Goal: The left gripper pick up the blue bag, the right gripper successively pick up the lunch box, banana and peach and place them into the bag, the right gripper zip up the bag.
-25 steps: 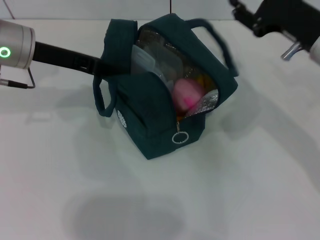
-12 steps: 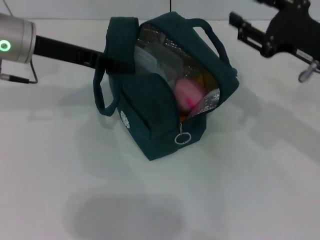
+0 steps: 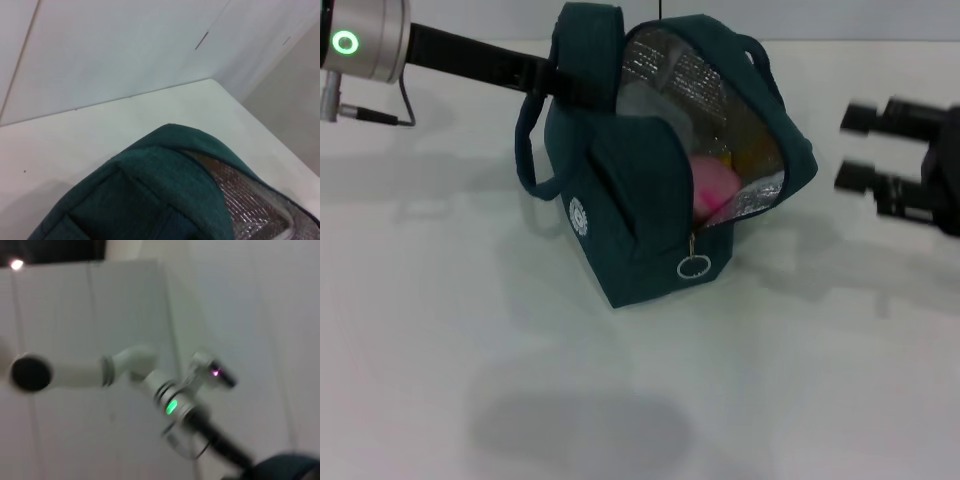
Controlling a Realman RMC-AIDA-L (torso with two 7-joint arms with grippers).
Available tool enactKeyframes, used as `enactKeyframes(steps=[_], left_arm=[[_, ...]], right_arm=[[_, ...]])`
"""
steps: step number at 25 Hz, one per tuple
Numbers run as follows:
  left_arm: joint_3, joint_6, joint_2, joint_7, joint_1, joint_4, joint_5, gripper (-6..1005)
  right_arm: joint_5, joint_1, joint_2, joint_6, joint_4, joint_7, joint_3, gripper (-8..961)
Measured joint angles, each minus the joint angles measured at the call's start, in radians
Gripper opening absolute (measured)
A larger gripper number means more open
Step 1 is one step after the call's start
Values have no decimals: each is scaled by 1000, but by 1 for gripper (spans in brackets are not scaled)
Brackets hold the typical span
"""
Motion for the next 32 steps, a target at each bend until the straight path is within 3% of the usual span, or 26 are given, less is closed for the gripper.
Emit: enactKeyframes(steps=[9, 12, 14, 20, 32], left_arm=[[-1, -2, -2, -12, 9, 0, 2, 47], [-1, -3, -3, -12, 17, 0, 1, 47], [-1, -3, -5, -13, 22, 1, 1, 47], [-1, -2, -12, -23, 31, 1, 0, 47], [-1, -6, -12, -18, 52, 1, 0, 47]], right_arm=[[-353, 57, 33, 19, 30, 92, 12, 604], [-430, 83, 66, 102, 33, 116, 12, 604], [-487, 110, 100, 172, 34, 119, 12, 604], [-618, 178, 154, 304, 35, 163, 12, 605], [-631, 214, 170, 384, -14, 162, 14, 605]])
